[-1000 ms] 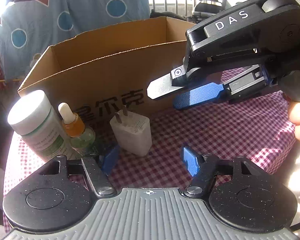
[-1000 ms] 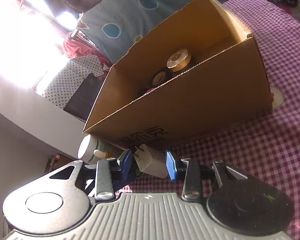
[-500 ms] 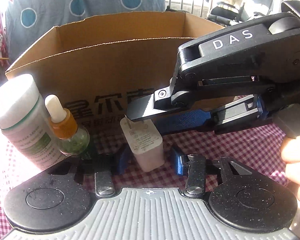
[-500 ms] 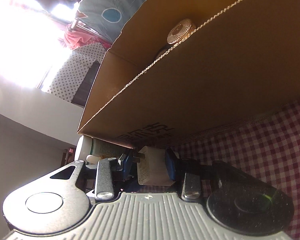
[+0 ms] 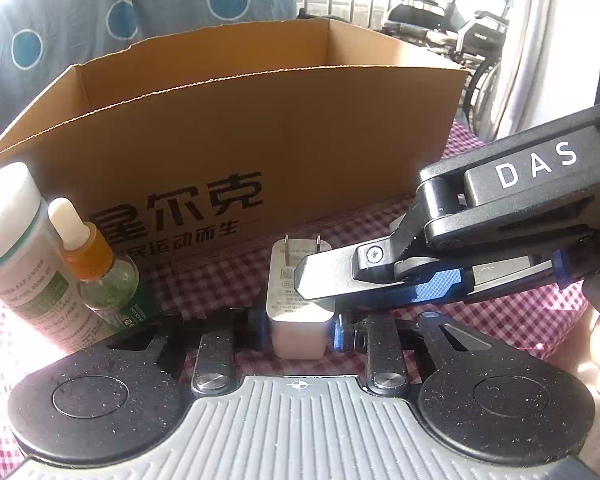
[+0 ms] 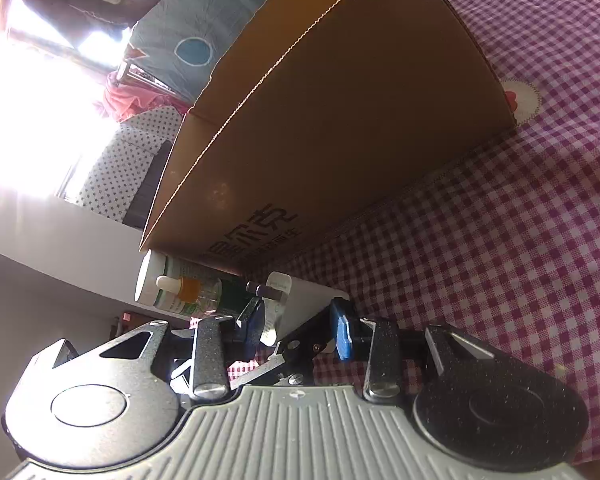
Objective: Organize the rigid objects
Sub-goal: 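Close the right gripper on the white plug charger, then lift the charger with the right gripper over the box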
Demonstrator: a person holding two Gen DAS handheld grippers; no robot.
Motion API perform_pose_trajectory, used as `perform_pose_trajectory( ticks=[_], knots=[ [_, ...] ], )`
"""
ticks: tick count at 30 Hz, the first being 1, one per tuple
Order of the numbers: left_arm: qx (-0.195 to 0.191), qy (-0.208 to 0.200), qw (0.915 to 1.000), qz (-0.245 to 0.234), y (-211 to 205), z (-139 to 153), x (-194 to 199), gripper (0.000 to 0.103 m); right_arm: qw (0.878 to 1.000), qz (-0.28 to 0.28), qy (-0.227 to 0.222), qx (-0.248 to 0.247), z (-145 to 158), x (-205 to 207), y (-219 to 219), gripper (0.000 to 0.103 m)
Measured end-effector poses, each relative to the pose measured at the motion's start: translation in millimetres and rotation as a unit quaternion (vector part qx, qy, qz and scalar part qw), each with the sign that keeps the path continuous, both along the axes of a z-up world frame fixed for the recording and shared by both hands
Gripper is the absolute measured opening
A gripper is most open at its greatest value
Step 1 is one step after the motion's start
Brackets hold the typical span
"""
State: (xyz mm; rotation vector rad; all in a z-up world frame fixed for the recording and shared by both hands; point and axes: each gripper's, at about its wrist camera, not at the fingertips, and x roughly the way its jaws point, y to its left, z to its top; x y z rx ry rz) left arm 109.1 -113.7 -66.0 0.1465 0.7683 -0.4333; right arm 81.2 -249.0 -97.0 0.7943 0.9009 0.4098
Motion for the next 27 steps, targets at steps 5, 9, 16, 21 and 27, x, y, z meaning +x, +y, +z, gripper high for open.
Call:
perform_pose_trajectory(
  ticks=[5, 9, 16, 21, 27],
  knots=[
    [0.006, -0.004, 1.0000, 0.000, 7, 3, -16, 0.026, 1.000, -0.005, -0.006, -0.004, 3, -3, 7, 0.040],
    [0.008, -0.017, 0.9998, -0.002, 8, 14, -26, 0.026, 1.000, -0.007, -0.020, -0.006, 16, -12, 10, 0.040],
    [0.008, -0.086, 0.9962, 0.004, 9, 65, -46, 0.026, 0.996, -0.004, -0.090, -0.013, 69, -28, 15, 0.040],
    [-0.001, -0.128, 0.9917, 0.013, 9, 104, -40, 0.026, 0.989, 0.003, -0.146, -0.028, 115, -18, 18, 0.041],
    [-0.011, -0.119, 0.9926, 0.021, 0, 124, 0, 0.026, 0.987, 0.017, -0.150, -0.049, 148, 30, 12, 0.041]
  ],
)
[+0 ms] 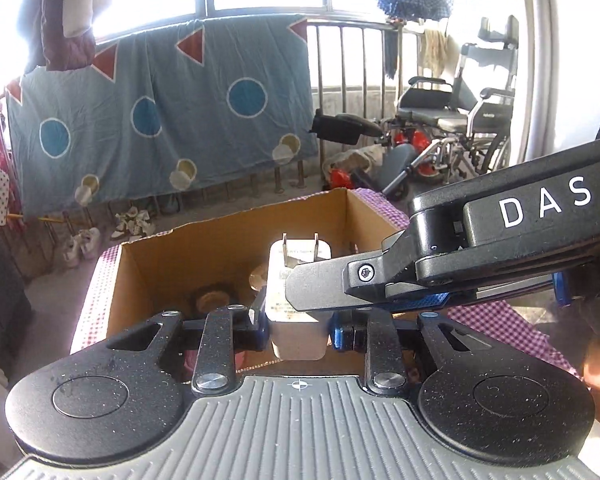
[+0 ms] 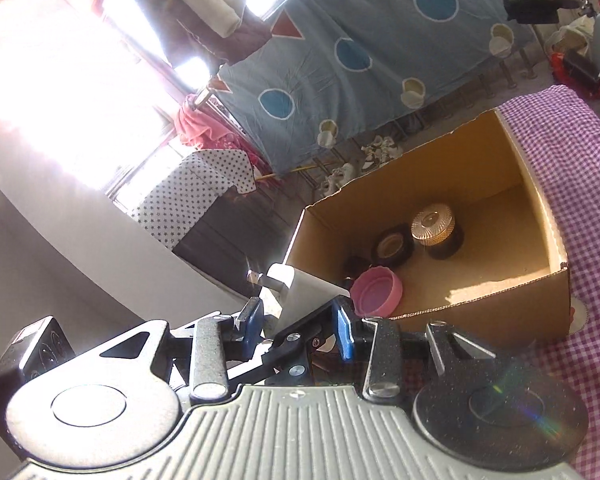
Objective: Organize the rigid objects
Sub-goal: 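Lift the charger with the right gripper over the box, then open the right gripper to drop the charger into the box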
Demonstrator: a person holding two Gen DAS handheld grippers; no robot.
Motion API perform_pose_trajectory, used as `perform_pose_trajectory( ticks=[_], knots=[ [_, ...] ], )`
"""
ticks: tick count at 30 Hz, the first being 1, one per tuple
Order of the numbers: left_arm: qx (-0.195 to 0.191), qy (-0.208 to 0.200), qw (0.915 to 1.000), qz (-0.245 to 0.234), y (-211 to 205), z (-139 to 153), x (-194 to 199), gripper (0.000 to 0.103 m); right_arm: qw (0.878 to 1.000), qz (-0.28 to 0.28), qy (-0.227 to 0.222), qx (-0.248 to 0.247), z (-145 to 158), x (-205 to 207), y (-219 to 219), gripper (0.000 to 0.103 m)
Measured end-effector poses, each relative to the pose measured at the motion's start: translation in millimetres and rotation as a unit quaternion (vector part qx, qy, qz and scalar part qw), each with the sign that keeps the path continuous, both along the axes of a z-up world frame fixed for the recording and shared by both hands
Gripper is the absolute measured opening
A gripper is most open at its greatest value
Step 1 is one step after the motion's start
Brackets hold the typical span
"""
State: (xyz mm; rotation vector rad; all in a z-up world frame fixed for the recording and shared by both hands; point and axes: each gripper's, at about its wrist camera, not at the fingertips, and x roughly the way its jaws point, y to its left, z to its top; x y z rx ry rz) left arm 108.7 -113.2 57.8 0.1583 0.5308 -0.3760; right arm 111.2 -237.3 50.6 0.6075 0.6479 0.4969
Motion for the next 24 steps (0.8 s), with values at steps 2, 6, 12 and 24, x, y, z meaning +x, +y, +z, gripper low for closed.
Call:
perform_pose_trajectory(
  ticks=[2, 6, 12, 24],
  knots=[
    [-0.002, 0.023, 0.9997, 0.003, -4, -4, 24, 0.026, 1.000, 0.006, 0.022, -0.001, 0, 25, -4, 0.041],
    [-0.013, 0.102, 0.9946, 0.015, -7, -23, 64, 0.026, 0.996, 0.019, 0.091, -0.010, -18, 80, -8, 0.041],
    [-0.029, 0.197, 0.9793, 0.039, -2, -56, 101, 0.026, 0.985, 0.037, 0.167, -0.037, -51, 127, -6, 0.041],
    [-0.028, 0.263, 0.9621, 0.066, 6, -77, 117, 0.026, 0.972, 0.063, 0.204, -0.093, -75, 153, 7, 0.041]
  ],
)
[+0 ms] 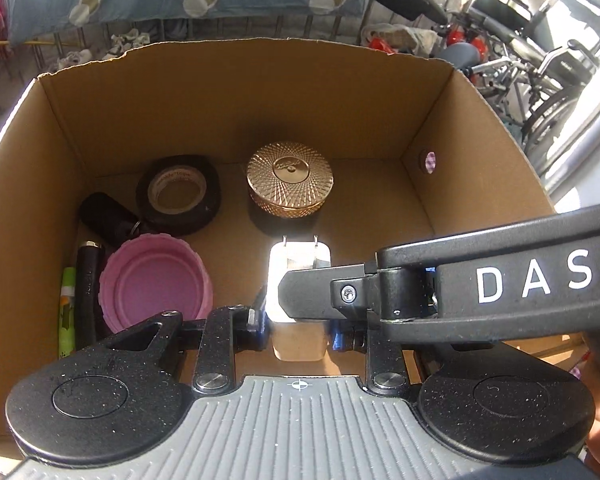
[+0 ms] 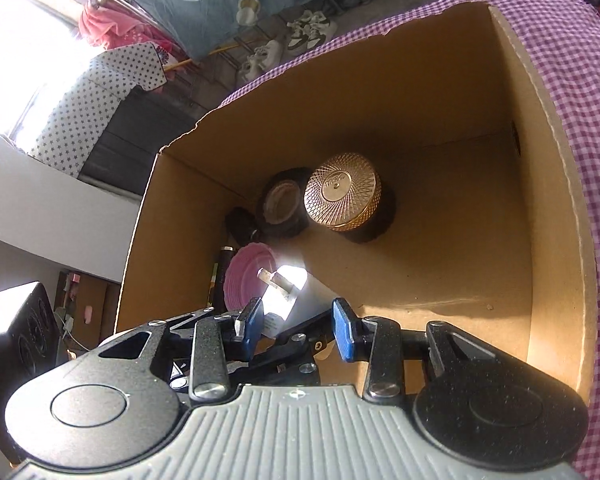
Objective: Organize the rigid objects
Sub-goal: 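Open the right gripper to drop the charger into the box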
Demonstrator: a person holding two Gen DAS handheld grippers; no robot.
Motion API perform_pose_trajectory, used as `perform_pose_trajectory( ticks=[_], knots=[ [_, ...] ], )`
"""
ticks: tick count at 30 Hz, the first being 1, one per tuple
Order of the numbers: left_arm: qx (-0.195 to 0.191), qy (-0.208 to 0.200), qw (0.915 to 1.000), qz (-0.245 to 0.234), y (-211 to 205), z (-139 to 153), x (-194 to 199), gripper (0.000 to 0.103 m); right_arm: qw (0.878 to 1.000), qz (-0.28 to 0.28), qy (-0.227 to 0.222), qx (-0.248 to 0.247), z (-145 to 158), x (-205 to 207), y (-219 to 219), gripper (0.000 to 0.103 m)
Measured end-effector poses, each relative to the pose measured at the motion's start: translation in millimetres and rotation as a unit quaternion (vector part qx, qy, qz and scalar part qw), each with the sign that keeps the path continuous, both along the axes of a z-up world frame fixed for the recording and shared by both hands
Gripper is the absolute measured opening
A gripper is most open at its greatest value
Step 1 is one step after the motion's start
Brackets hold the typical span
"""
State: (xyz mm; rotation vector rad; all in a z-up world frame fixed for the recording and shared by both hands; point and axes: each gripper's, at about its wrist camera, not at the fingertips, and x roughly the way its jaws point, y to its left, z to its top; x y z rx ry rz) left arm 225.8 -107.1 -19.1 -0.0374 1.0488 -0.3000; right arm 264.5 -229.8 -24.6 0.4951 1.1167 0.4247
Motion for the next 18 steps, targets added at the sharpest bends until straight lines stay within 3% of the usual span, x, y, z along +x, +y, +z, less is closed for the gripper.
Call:
perform_pose_trajectory(
  ticks=[11, 18],
  knots=[
    [-0.009, 0.002, 0.9999, -0.004, -2, 5, 5, 0.031, 1.000, -0.002, -0.009, -0.022, 1, -3, -7, 0.041],
    [-0.004, -0.039, 0.9992, -0.014, -5, 21, -6, 0.061, 0.997, -0.010, -0.064, -0.034, 27, -18, -13, 0.042]
  ],
)
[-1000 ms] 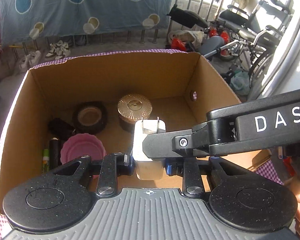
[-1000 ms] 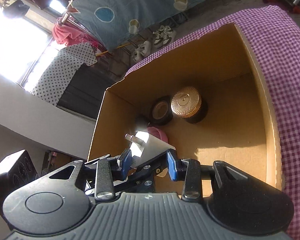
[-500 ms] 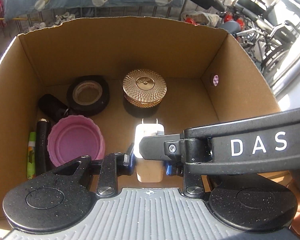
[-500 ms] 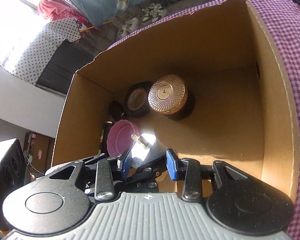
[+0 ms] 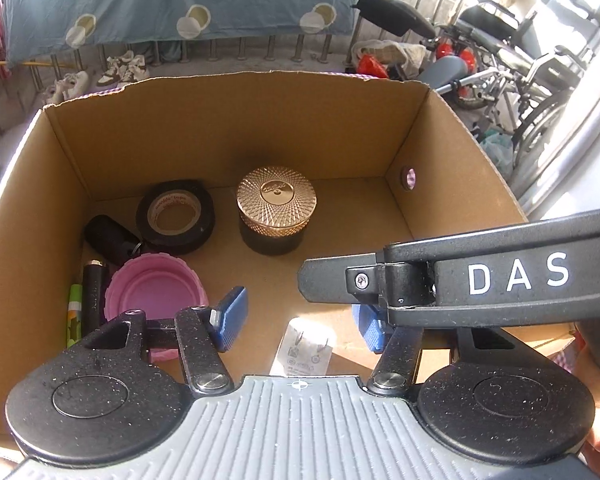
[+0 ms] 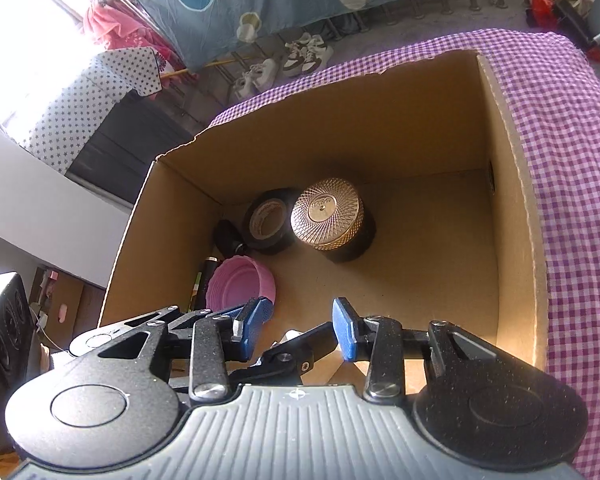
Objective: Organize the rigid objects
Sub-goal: 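Open the right gripper to drop the charger into the box, then move the right gripper down to the green dropper bottle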
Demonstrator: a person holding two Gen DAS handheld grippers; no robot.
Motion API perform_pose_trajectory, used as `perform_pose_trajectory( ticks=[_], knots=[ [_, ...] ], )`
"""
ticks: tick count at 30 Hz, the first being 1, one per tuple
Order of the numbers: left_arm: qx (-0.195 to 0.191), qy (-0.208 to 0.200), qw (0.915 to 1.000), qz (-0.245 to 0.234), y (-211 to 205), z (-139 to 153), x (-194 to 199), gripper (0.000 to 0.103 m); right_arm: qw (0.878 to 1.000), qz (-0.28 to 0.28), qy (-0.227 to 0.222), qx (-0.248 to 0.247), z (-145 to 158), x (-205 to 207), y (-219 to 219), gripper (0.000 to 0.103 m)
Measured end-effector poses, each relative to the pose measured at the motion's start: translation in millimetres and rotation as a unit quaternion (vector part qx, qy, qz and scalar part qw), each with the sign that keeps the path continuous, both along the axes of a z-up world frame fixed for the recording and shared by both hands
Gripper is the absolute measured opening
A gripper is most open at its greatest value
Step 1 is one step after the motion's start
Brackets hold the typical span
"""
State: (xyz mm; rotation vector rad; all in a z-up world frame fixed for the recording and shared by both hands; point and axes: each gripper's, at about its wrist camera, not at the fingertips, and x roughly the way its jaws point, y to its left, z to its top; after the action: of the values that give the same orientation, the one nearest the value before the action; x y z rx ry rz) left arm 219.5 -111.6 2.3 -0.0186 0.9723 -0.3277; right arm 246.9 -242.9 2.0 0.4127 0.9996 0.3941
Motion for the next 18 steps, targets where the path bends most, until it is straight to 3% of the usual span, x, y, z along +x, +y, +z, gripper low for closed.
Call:
perform_pose_trajectory(
  ticks=[11, 18],
  knots=[
    [-0.013, -0.054, 0.9982, -0.024, 0, 33, -31, 0.068, 0.997, -0.028, -0.065, 0.033, 45, -47, -14, 0.042],
    [-0.031, -0.098, 0.9938, -0.045, 34, 57, -78, 0.089, 0.986, -0.049, -0.131, 0.085, 74, -117, -26, 0.042]
  ],
)
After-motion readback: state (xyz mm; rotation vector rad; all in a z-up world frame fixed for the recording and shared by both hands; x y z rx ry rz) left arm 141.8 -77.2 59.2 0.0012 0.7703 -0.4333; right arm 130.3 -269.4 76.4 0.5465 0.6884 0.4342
